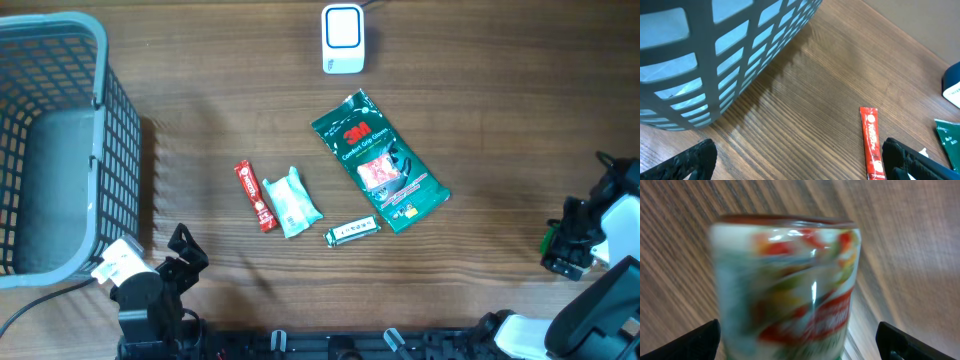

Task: Scan the item barcode
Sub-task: 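Carry the jar right and set it on the table's right edge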

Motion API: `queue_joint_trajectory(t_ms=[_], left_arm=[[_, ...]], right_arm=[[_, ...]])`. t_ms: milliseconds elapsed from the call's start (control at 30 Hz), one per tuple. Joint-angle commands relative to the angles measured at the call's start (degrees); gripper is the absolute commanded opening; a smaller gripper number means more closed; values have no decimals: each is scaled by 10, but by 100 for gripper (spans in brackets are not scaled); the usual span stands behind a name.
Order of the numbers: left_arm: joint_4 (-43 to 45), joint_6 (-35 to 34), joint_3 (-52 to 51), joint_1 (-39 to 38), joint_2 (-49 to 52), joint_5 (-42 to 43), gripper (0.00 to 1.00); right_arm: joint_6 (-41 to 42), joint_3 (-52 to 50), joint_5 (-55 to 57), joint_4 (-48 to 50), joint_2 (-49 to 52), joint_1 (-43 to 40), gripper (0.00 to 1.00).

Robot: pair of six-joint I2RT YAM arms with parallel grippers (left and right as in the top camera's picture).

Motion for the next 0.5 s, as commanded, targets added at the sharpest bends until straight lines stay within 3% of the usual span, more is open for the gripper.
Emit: queue_joint_trajectory(t_ms=[0, 100, 200, 233, 467], left_arm=[[2, -5, -4, -2, -2, -9, 100], [2, -5, -4, -2, -2, -9, 100], [2, -5, -4, -2, -2, -9, 100], [2, -5, -4, -2, -2, -9, 100], [2, -5, -4, -2, -2, -9, 100]], right_arm=[[12, -30, 47, 55, -2, 0, 100], [7, -35, 77, 68, -1, 0, 98], [-50, -35, 73, 102, -1, 0, 74], [-57, -35, 71, 110, -1, 0, 71], [-138, -35, 36, 258, -1, 0, 68]])
